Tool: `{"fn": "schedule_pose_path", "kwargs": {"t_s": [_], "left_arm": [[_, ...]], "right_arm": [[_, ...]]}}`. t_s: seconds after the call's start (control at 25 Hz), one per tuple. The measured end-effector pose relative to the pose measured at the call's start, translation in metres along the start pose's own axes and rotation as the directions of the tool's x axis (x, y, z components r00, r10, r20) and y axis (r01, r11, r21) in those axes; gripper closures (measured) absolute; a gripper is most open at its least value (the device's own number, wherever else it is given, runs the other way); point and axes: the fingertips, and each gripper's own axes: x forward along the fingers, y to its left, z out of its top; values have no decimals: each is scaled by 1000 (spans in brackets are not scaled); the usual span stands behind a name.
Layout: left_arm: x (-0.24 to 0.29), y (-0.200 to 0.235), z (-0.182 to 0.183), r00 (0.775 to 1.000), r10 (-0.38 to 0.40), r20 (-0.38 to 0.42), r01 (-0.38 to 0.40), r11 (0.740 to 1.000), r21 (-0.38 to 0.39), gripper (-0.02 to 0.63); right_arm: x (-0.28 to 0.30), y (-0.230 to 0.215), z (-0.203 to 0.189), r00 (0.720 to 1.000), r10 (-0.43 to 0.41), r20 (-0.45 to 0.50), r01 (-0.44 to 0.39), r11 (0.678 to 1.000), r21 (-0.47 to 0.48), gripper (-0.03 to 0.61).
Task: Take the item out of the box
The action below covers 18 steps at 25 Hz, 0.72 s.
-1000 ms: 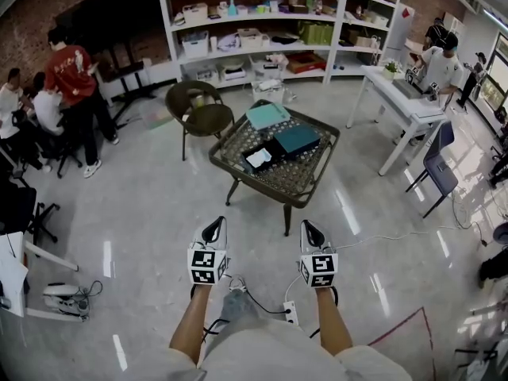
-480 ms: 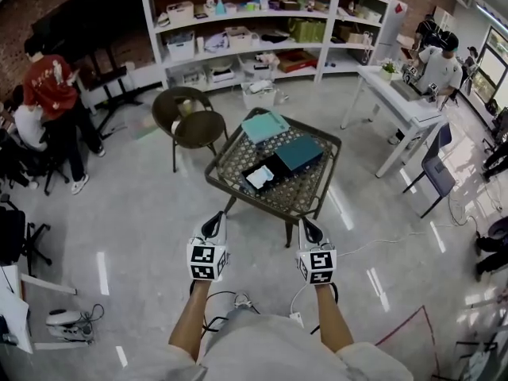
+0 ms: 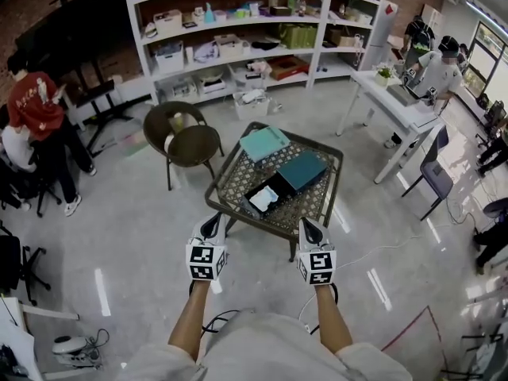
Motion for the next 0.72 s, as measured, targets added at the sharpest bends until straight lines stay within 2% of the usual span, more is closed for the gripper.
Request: {"fn": "schedule_pose_path", "kwargs": {"t_s": [0.4, 0.72], "left_arm": [[31, -4, -17, 998, -60, -32, 60, 998, -10, 607], [51, 10, -22, 997, -51, -53, 50, 999, -11, 607]], "right_arm": [[13, -7, -18, 998, -31, -45, 32, 999, 8, 580], [39, -10, -28, 998, -20, -64, 21, 999, 26, 579]]}}
